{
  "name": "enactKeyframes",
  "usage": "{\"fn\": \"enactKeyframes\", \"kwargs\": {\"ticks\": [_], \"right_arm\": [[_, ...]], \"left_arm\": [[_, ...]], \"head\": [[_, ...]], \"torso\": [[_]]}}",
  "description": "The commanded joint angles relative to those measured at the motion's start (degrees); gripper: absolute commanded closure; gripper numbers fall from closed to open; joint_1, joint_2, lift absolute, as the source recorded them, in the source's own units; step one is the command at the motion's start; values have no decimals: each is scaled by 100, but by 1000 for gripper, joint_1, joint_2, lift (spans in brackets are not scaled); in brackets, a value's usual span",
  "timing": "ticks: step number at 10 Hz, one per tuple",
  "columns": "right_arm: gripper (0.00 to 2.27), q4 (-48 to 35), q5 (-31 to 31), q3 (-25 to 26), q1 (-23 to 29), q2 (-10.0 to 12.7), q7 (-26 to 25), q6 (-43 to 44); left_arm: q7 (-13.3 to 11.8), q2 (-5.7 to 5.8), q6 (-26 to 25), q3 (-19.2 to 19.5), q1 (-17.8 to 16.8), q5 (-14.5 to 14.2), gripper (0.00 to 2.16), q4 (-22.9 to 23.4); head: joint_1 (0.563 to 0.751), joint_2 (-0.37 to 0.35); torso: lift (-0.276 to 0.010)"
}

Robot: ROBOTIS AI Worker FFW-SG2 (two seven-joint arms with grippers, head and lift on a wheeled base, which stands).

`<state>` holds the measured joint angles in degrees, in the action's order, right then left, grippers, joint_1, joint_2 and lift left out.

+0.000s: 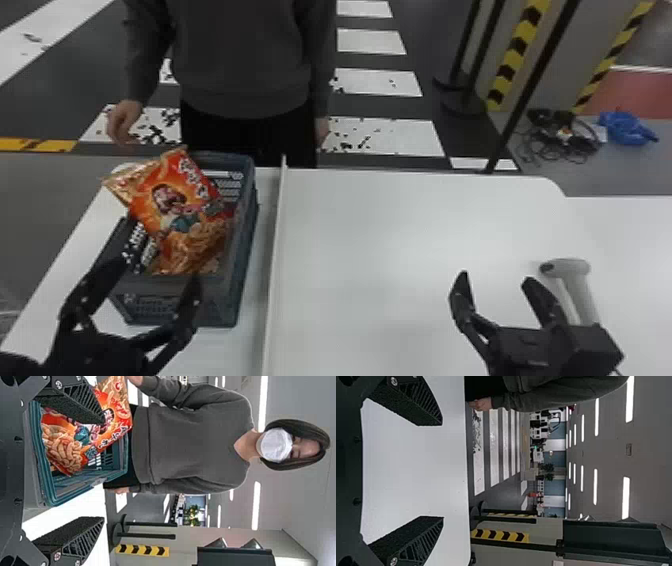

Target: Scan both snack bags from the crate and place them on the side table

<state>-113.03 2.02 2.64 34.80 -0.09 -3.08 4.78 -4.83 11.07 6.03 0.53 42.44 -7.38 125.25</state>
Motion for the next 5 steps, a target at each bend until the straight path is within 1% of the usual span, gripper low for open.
{"fn": "enactKeyframes", "kwargs": {"ticks": [1,2,3,5], "right_arm": [[80,9,0,0,0,14,0,0],[80,18,0,0,-9,14,0,0],[80,27,0,-9,-18,14,0,0],[80,62,0,-9,-35,14,0,0]], "left_arm": [[0,0,16,0,-8,0,134,-18],[-18,0,69,0,-35,-9,134,-62],[-27,0,332,-9,-61,-18,130,-141],[0,0,403,-17,-78,-9,130,-185]], "head": [[695,-74],[695,-73],[695,-73],[695,-72]], "torso": [[-98],[-98],[-98],[-98]]}}
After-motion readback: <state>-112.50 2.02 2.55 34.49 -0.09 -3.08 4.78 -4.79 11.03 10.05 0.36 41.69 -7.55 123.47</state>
